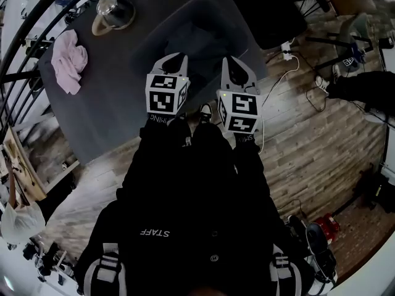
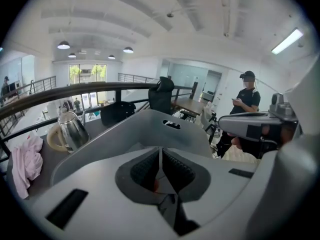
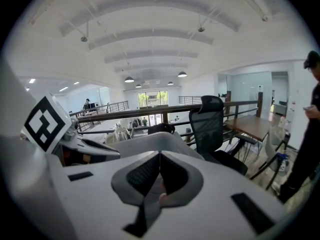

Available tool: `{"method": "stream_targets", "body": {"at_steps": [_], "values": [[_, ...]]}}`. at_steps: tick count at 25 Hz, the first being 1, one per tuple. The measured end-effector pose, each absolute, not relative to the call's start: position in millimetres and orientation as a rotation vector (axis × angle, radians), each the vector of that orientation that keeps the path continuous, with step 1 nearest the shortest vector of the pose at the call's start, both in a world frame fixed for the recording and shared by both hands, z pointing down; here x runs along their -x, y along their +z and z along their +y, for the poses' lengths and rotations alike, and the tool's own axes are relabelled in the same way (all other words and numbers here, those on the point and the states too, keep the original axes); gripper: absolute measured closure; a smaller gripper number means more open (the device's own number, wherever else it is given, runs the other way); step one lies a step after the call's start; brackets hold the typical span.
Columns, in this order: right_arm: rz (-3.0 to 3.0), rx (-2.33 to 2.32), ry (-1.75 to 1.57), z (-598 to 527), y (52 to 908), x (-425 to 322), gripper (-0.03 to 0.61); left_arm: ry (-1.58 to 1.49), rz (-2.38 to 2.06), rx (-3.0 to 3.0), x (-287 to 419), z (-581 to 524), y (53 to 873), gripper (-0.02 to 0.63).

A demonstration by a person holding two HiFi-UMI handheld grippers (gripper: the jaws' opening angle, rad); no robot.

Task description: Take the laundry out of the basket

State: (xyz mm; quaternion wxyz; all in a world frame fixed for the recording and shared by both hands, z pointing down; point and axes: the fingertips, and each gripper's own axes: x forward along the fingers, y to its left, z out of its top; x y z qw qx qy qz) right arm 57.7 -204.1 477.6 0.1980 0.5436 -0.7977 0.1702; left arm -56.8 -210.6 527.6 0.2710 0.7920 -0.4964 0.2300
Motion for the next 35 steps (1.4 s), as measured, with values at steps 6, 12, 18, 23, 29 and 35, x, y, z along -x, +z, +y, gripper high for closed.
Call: {"method": "stream_targets", "body": {"at_steps": [6,12,18,23,29,35], "values": [[-2.202,-1.51,0.59,-233,497,-54,0.563,0.656,-1.282,-2.11,56,-244,558,0.567],[-2.169,-1.499,0.682,-251,513,-59,0.563,0.798,-1.21,-2.125,46,-265,597,0.478],[-2.177,-1.463,0.703,-259,521,-57,0.563,0.93,-1.048,-2.154,32,-273,644,0.297],[-2.168,-1.445,0.733,-261,530,-57,0.563,0.965,-1.0,-2.167,26,-279,663,0.235],[-2.162,-1.445,0.769,-267,538,-61,0.563,1.09,-0.902,-2.171,21,-281,697,0.069],[-2.149,-1.46,0.787,-267,542,-70,0.563,1.212,-0.807,-2.116,15,-278,740,0.029]]}}
